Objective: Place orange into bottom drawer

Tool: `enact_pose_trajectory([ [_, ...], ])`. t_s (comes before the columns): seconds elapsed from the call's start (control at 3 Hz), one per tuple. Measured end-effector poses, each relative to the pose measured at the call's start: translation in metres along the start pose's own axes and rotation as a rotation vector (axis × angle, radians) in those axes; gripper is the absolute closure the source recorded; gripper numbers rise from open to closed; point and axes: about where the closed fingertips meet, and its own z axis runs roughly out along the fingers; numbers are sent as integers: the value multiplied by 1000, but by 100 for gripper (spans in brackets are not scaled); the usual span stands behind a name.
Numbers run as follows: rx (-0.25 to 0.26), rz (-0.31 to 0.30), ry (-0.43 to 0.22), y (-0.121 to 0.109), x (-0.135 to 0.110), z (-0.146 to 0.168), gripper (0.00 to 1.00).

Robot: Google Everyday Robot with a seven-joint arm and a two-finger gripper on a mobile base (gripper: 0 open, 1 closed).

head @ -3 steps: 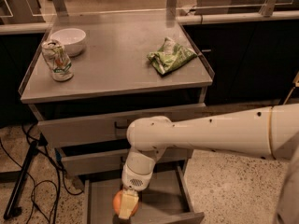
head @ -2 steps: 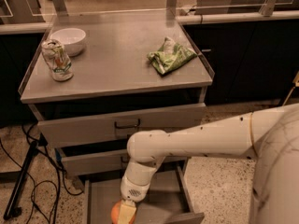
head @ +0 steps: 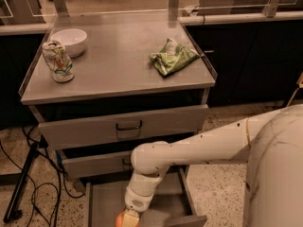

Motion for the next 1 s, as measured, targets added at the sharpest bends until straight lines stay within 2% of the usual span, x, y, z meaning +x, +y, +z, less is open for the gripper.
enact_pose_trajectory([
  [0.67,67,197,-15,-50,48,39,100],
  [1.0,78,265,-1,-85,63,54,100],
])
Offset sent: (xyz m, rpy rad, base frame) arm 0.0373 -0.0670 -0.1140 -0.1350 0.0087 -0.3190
